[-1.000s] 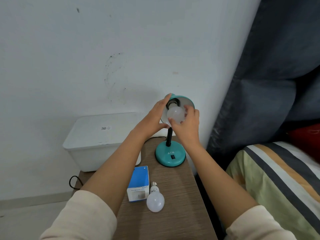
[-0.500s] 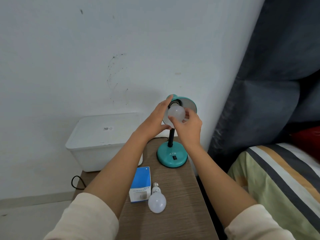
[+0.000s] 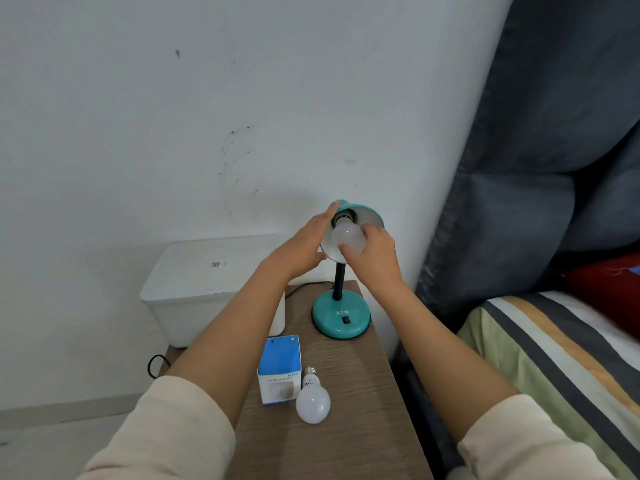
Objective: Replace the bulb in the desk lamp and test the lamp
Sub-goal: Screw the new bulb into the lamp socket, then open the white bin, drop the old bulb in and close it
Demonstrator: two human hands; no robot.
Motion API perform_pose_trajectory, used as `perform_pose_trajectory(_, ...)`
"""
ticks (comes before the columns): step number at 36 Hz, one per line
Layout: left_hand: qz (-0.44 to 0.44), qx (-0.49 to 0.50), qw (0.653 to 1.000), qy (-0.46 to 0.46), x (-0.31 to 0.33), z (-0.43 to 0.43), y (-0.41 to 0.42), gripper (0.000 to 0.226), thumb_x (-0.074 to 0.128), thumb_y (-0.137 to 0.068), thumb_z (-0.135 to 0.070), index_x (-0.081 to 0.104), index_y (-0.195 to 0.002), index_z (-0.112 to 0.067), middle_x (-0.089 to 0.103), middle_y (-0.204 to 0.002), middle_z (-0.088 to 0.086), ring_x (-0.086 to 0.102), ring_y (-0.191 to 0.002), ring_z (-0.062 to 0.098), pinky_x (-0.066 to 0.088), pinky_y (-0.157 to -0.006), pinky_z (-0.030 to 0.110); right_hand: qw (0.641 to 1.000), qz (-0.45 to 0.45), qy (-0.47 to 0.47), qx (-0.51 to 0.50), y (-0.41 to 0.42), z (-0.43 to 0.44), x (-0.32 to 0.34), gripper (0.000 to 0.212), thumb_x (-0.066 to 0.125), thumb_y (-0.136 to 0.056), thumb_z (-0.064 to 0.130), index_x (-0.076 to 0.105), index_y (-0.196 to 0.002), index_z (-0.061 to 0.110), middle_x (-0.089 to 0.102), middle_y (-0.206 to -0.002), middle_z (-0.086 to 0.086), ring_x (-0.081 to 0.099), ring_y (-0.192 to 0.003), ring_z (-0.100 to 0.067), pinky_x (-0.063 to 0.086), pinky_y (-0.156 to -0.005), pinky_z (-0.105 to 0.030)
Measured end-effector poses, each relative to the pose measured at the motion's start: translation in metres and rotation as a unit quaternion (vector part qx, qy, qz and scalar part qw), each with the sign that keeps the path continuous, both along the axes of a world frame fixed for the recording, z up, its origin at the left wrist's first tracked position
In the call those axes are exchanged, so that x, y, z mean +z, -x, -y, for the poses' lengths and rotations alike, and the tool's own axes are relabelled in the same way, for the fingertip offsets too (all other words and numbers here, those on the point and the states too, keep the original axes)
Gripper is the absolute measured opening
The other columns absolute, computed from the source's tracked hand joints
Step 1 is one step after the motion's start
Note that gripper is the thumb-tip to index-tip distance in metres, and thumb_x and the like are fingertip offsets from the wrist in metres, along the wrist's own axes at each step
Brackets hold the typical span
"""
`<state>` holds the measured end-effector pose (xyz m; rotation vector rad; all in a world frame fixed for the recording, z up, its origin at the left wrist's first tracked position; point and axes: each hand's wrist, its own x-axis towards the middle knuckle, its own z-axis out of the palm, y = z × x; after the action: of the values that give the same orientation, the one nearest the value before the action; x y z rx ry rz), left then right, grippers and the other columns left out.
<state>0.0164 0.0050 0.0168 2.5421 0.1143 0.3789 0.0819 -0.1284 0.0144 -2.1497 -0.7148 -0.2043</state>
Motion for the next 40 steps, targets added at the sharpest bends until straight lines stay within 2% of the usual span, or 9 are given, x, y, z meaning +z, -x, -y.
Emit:
perform_pose_trajectory(5, -0.018, 0.022, 0.999, -0.026, 0.008, -0.001, 0.016, 0.078, 0.057, -0.091, -0.013, 0.006, -0.149, -0.021, 0.021, -0.155, 0.005, 0.026, -0.14, 0.019, 0.02, -0.107, 0.022, 0.999, 0.04, 0.013, 0.014, 0.015, 0.006, 0.006, 0.04, 0.055, -0.086, 0.017, 0.051, -0.123, 0.002, 0.053, -0.124, -0.014, 0.052, -0.111, -0.025, 0.032, -0.08, -0.017)
perform_pose_trajectory(12, -0.052, 0.081, 0.994, -0.044, -0.002, -0.019, 0.056, 0.057, 0.046, -0.095, -0.04, 0.029, -0.145, -0.017, 0.03, -0.153, 0.001, 0.03, -0.139, 0.016, 0.025, -0.112, 0.032, 0.995, 0.058, 0.014, 0.085, 0.052, 0.002, -0.012, 0.03, 0.052, -0.09, 0.021, 0.057, -0.115, 0.006, 0.06, -0.113, -0.009, 0.055, -0.108, -0.022, 0.045, -0.088, -0.033)
perform_pose_trajectory(20, -0.078, 0.215, 0.973, 0.026, -0.033, -0.074, 0.118, 0.065, 0.038, -0.096, -0.048, 0.021, -0.148, -0.014, 0.019, -0.156, 0.004, 0.018, -0.143, 0.018, 0.018, -0.115, 0.036, 0.986, -0.037, 0.077, 0.141, 0.073, -0.041, -0.045, 0.04, 0.048, -0.094, 0.026, 0.051, -0.127, 0.003, 0.056, -0.127, -0.014, 0.056, -0.112, -0.025, 0.044, -0.093, -0.035)
perform_pose_trajectory(25, -0.061, 0.324, 0.941, 0.073, -0.06, -0.124, 0.153, 0.072, 0.037, -0.095, -0.05, 0.01, -0.149, -0.011, 0.007, -0.159, 0.007, 0.007, -0.146, 0.02, 0.013, -0.119, 0.04, 0.981, -0.104, 0.091, 0.134, 0.064, -0.077, -0.055, 0.049, 0.043, -0.097, 0.031, 0.041, -0.133, -0.003, 0.049, -0.134, -0.021, 0.044, -0.126, -0.032, 0.035, -0.102, -0.037)
perform_pose_trajectory(29, -0.008, 0.404, 0.905, 0.131, -0.075, -0.154, 0.167, 0.076, 0.04, -0.093, -0.051, 0.016, -0.147, -0.003, 0.015, -0.156, 0.015, 0.014, -0.144, 0.026, 0.016, -0.118, 0.041, 0.976, -0.161, 0.057, 0.132, 0.052, -0.103, -0.057, 0.038, 0.046, -0.096, 0.027, 0.049, -0.119, -0.002, 0.055, -0.123, -0.019, 0.051, -0.115, -0.032, 0.038, -0.086, -0.031)
perform_pose_trajectory(31, 0.012, 0.416, 0.893, 0.174, -0.079, -0.163, 0.168, 0.071, 0.043, -0.094, -0.047, 0.022, -0.144, -0.001, 0.025, -0.152, 0.014, 0.024, -0.14, 0.026, 0.021, -0.113, 0.036, 0.971, -0.194, 0.051, 0.13, 0.046, -0.116, -0.059, 0.038, 0.048, -0.095, 0.028, 0.047, -0.121, -0.001, 0.055, -0.123, -0.015, 0.052, -0.115, -0.031, 0.037, -0.083, -0.028)
perform_pose_trajectory(35, 0.046, 0.378, 0.876, 0.296, -0.09, -0.171, 0.166, 0.047, 0.052, -0.092, -0.039, 0.047, -0.13, -0.012, 0.053, -0.127, 0.001, 0.054, -0.109, 0.02, 0.043, -0.086, 0.029, 0.96, -0.251, 0.015, 0.12, 0.038, -0.135, -0.066, 0.037, 0.05, -0.093, 0.025, 0.047, -0.123, 0.005, 0.056, -0.126, -0.015, 0.054, -0.107, -0.028, 0.042, -0.085, -0.03)
perform_pose_trajectory(37, 0.071, 0.376, 0.856, 0.347, -0.098, -0.174, 0.164, 0.045, 0.059, -0.09, -0.036, 0.048, -0.129, -0.017, 0.057, -0.121, 0.002, 0.057, -0.107, 0.02, 0.046, -0.085, 0.032, 0.961, -0.255, -0.008, 0.111, 0.039, -0.139, -0.07, 0.036, 0.05, -0.093, 0.022, 0.046, -0.125, 0.007, 0.056, -0.128, -0.015, 0.053, -0.101, -0.024, 0.041, -0.084, -0.029)
perform_pose_trajectory(40, 0.107, 0.38, 0.83, 0.394, -0.103, -0.174, 0.161, 0.043, 0.062, -0.089, -0.025, 0.048, -0.129, -0.018, 0.057, -0.116, 0.001, 0.056, -0.103, 0.018, 0.046, -0.077, 0.028, 0.96, -0.261, -0.029, 0.096, 0.043, -0.143, -0.074, 0.053, 0.046, -0.095, 0.021, 0.029, -0.143, 0.007, 0.041, -0.145, -0.014, 0.045, -0.126, -0.028, 0.036, -0.1, -0.031)
